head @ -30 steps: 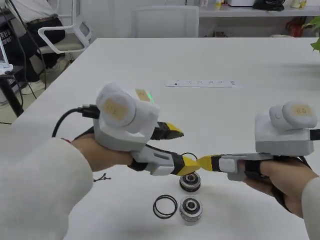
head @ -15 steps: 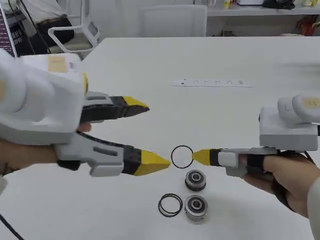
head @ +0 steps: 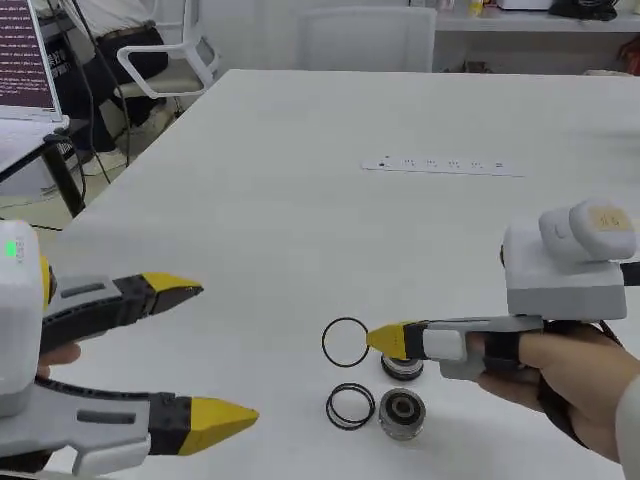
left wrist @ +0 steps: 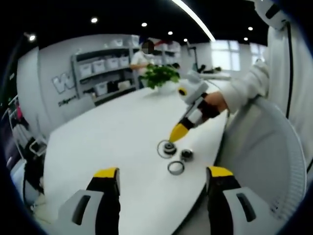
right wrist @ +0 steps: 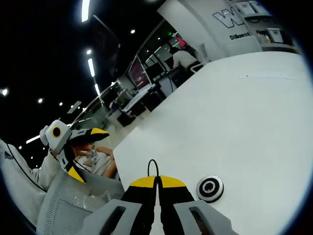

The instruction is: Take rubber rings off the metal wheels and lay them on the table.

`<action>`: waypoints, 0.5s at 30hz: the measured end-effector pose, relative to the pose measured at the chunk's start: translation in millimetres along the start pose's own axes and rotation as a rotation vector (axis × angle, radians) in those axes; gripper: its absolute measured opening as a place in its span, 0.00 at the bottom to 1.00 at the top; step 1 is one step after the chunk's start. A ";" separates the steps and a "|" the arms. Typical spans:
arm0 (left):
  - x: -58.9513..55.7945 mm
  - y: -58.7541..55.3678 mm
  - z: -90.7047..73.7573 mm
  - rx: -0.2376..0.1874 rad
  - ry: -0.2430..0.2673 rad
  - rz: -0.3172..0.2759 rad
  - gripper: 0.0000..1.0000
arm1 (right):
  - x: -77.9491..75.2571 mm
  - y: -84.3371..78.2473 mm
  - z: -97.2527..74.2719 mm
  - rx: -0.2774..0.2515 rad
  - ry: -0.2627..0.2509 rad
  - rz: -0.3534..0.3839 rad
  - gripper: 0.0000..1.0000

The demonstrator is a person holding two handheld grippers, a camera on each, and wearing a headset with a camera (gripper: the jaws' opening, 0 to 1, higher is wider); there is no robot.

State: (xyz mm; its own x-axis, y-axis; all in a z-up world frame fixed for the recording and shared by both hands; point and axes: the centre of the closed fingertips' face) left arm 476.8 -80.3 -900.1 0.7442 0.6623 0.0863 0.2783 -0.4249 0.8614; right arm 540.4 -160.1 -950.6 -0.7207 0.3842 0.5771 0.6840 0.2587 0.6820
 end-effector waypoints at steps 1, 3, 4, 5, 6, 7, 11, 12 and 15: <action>-2.1 -1.9 1.3 0.002 -0.003 -0.005 0.73 | -0.9 -1.8 1.1 0.007 0.001 -0.001 0.00; -6.1 -6.4 4.9 0.009 -0.007 -0.016 0.74 | 0.0 -7.3 4.2 0.032 0.006 -0.004 0.00; -7.9 -8.7 7.0 0.013 -0.011 -0.018 0.74 | 0.3 -8.9 5.1 0.039 0.007 -0.006 0.00; -8.8 -9.5 8.3 0.015 -0.013 -0.020 0.74 | -0.1 -10.6 6.0 0.045 0.009 -0.007 0.00; -9.2 -10.6 9.3 0.022 -0.016 -0.021 0.74 | -0.7 -13.6 7.3 0.057 0.008 -0.009 0.00; -8.8 -10.6 9.0 0.023 -0.016 -0.019 0.74 | -0.2 -14.7 7.6 0.061 0.007 -0.010 0.00; -5.8 -11.2 10.1 0.006 -0.004 -0.047 0.74 | -3.0 -26.0 11.4 0.103 0.000 -0.020 0.00; -7.8 -13.1 11.2 0.004 -0.017 -0.066 0.74 | -3.7 -28.6 12.5 0.114 -0.002 -0.020 0.00; -9.0 -13.9 12.3 0.006 -0.025 -0.083 0.75 | -5.7 -33.7 14.0 0.134 -0.011 -0.020 0.00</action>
Point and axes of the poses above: the centre of the closed fingertips' face, and the gripper's own axes: z roughly forward along the fingers, x roughly to its left, y roughly out of its top, and after that the axes turned 3 degrees about x, right-handed
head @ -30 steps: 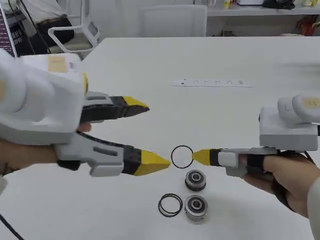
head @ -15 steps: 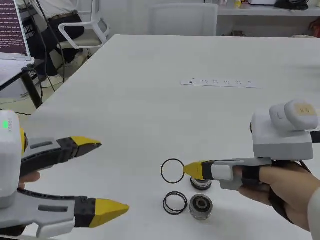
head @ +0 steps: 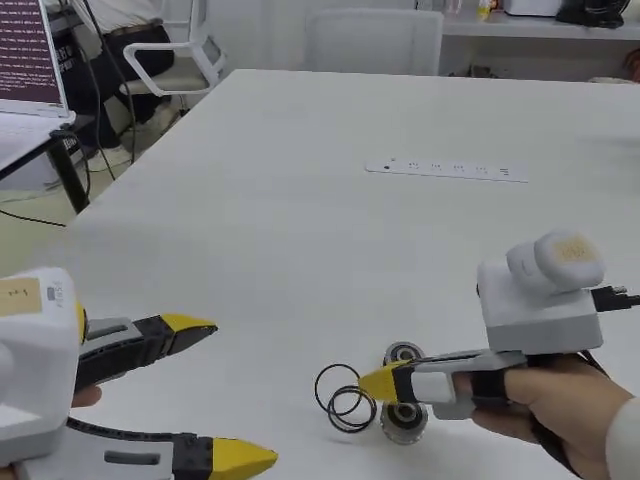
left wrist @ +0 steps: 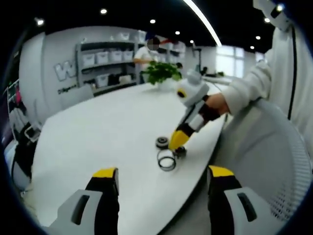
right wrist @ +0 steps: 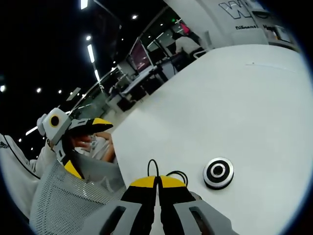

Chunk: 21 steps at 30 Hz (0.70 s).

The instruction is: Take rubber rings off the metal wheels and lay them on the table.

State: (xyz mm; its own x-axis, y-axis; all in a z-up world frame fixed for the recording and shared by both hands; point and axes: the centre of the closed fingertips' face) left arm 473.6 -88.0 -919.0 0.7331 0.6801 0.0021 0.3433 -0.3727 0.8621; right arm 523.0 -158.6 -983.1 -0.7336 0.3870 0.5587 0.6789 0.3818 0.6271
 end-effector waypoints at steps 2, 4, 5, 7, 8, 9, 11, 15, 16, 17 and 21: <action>-0.1 0.5 0.0 -0.003 -0.001 0.002 0.75 | -1.9 -3.2 1.1 0.014 -0.010 0.000 0.00; -0.8 -0.4 0.5 0.001 -0.004 -0.002 0.75 | -3.8 -5.6 1.5 0.024 -0.017 0.001 0.00; -1.0 -1.0 0.6 0.004 -0.005 -0.004 0.74 | -4.8 -6.1 1.5 0.026 -0.021 0.002 0.00; -0.9 -1.5 0.6 0.005 -0.004 -0.007 0.74 | -7.2 -7.2 1.3 0.030 -0.032 0.004 0.00; -0.9 -1.2 0.6 0.003 -0.005 -0.008 0.74 | -8.6 -7.7 1.2 0.032 -0.038 0.007 0.00; -1.1 -1.0 0.5 0.002 -0.005 -0.009 0.74 | -9.9 -8.0 1.1 0.033 -0.044 0.008 0.00; -1.3 -1.2 0.6 0.002 -0.007 -0.010 0.73 | -12.1 -8.8 0.5 0.036 -0.057 0.009 0.00; -1.2 -1.2 0.6 0.002 -0.005 -0.012 0.73 | -15.4 -10.4 0.1 0.042 -0.073 0.014 0.00; -1.2 -1.3 0.6 0.002 -0.005 -0.013 0.73 | -16.1 -11.1 0.2 0.045 -0.077 0.013 0.00; -1.3 -1.3 0.7 0.002 -0.006 -0.014 0.73 | -16.6 -11.5 0.3 0.047 -0.079 0.011 0.00; -1.1 -1.3 0.8 0.002 -0.004 -0.015 0.73 | -16.1 -14.0 1.8 0.064 -0.087 -0.007 0.00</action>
Point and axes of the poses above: the centre of the closed fingertips' face, and the gripper's own axes: z roughly forward along the fingers, x roughly to its left, y roughly out of its top, and after that the axes turned 3 degrees about x, right-handed
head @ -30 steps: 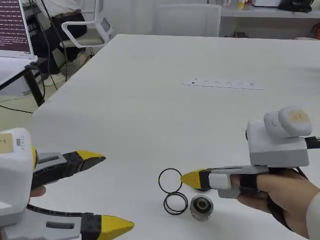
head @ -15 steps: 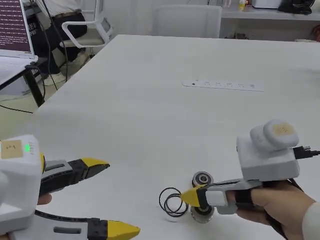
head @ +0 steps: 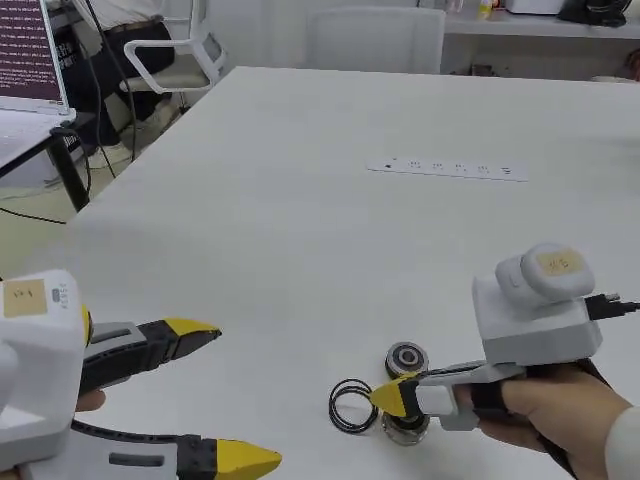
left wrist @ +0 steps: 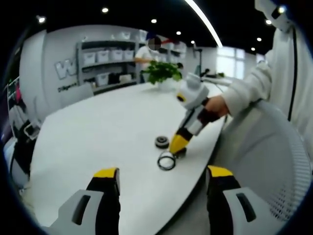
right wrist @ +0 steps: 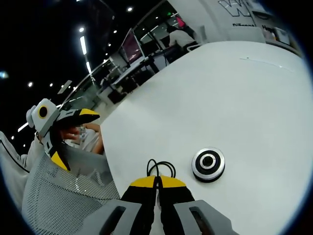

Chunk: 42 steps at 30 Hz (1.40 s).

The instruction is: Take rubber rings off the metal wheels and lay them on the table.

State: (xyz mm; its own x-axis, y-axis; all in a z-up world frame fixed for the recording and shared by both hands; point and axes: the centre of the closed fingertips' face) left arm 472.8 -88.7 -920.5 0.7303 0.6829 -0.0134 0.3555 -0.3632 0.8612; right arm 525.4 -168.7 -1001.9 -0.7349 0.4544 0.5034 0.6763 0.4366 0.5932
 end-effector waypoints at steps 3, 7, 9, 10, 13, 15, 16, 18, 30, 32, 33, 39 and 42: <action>0.2 -0.1 0.0 0.000 0.001 -0.001 0.73 | -1.0 -1.2 1.1 0.009 -0.011 -0.020 0.00; 0.6 0.1 -0.2 -0.002 0.004 -0.002 0.72 | -2.5 -1.4 1.4 0.014 -0.025 -0.040 0.00; 0.5 0.1 -0.2 -0.002 0.004 -0.002 0.72 | -3.8 -0.7 1.2 0.012 -0.035 -0.048 0.00; 0.5 0.1 -0.2 -0.002 0.005 -0.001 0.72 | -4.0 -0.3 1.1 0.010 -0.037 -0.051 0.00; 0.4 -0.1 -0.2 -0.001 0.005 -0.001 0.72 | -5.2 0.4 1.0 0.009 -0.046 -0.061 0.01; 0.5 -0.1 -0.3 -0.001 0.007 -0.001 0.72 | -5.4 1.3 0.7 0.007 -0.053 -0.071 0.02; 0.5 -0.1 -0.4 -0.001 0.007 -0.001 0.72 | -5.4 1.5 0.6 0.007 -0.054 -0.074 0.03; 0.8 0.0 -0.5 -0.001 0.009 0.000 0.72 | -7.0 2.4 0.0 0.010 -0.070 -0.097 0.04; 0.4 1.0 -1.6 0.002 0.006 0.018 0.73 | -12.1 17.7 -12.5 -0.053 -0.081 -0.085 0.05; -0.1 3.0 -2.8 0.003 0.002 0.030 0.74 | -13.5 21.4 -16.1 -0.070 -0.086 -0.081 0.05; -0.2 4.2 -3.5 0.005 0.001 0.040 0.75 | -15.0 24.0 -18.1 -0.081 -0.088 -0.078 0.05; 0.9 14.1 -6.3 0.019 0.003 0.083 0.77 | -20.4 35.3 -28.8 -0.136 -0.093 -0.058 0.06; 1.2 30.1 -7.8 -0.007 -0.002 0.110 0.77 | -24.4 39.7 -34.6 -0.159 -0.103 -0.050 0.06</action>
Point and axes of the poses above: the centre of the closed fingertips' face, and the gripper's own axes: z roughly forward along the fingers, x roughly to its left, y roughly out of its top, and after that the axes turned 3 degrees about x, right-handed
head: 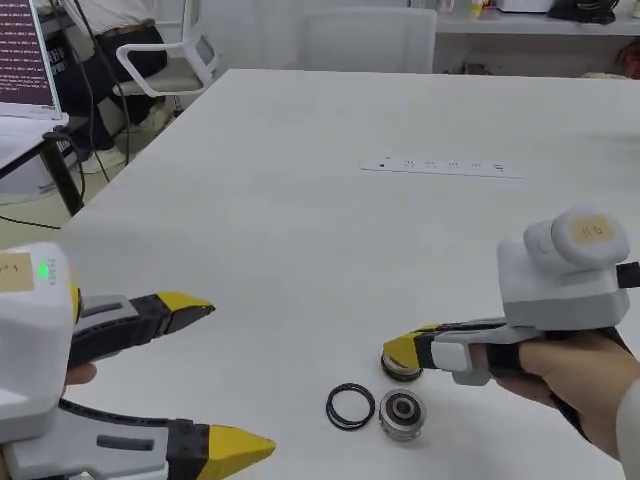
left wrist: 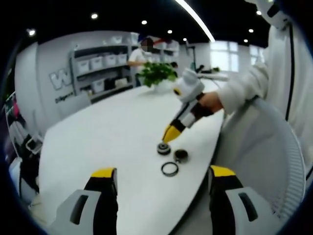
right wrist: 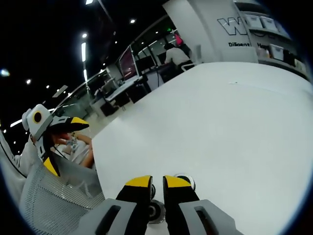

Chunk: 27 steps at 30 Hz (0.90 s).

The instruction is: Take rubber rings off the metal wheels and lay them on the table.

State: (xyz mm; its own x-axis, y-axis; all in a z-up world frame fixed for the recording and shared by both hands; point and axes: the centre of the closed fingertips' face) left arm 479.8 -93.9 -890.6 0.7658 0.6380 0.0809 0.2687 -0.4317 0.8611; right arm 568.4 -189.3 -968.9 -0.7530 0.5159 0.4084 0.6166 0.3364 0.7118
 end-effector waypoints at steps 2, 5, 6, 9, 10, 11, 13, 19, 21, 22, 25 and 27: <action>1.2 7.7 -0.7 -0.008 -0.004 0.020 0.77 | -3.1 3.1 -3.2 -0.015 -0.007 0.007 0.06; 4.9 20.4 -1.7 -0.011 -0.002 0.063 0.77 | -8.3 6.4 -7.6 -0.036 -0.019 0.018 0.06; 6.1 23.8 -1.8 -0.012 -0.002 0.078 0.77 | -10.0 6.8 -8.8 -0.040 -0.022 0.021 0.06; 11.0 38.0 -0.7 -0.019 -0.006 0.122 0.77 | -16.4 7.6 -13.2 -0.053 -0.039 0.036 0.06; 12.5 42.2 0.3 -0.022 -0.008 0.131 0.77 | -18.6 7.5 -14.2 -0.056 -0.044 0.043 0.06; 14.1 47.7 1.9 -0.026 -0.011 0.145 0.77 | -20.7 7.7 -15.3 -0.061 -0.048 0.051 0.06; 15.9 57.8 6.1 -0.032 -0.022 0.173 0.77 | -22.6 7.3 -17.1 -0.064 -0.054 0.059 0.06; 14.9 89.1 24.5 -0.058 -0.074 0.249 0.75 | -30.5 3.3 -17.7 -0.060 -0.067 0.061 0.07; 14.4 101.8 31.6 -0.071 -0.087 0.276 0.75 | -33.1 1.0 -17.3 -0.056 -0.070 0.064 0.07; 13.4 109.3 36.0 -0.082 -0.097 0.287 0.75 | -33.5 0.0 -17.2 -0.052 -0.071 0.062 0.07; 9.1 123.1 47.8 -0.099 -0.134 0.312 0.75 | -35.4 -2.7 -16.8 -0.044 -0.072 0.053 0.08; 6.1 129.8 57.9 -0.102 -0.154 0.337 0.75 | -36.7 -4.5 -16.5 -0.039 -0.075 0.046 0.08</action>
State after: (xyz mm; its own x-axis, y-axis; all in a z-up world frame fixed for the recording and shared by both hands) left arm 553.1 -183.0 -807.4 0.8822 0.3645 0.2982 -0.0667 -0.5300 0.8453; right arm 589.5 -222.7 -977.6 -0.7041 0.5879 0.3983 0.6396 0.2813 0.7154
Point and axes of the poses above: the centre of the closed fingertips' face, and the gripper's own axes: z roughly forward along the fingers, x roughly to its left, y roughly out of its top, and after that the axes turned 3 degrees about x, right-handed
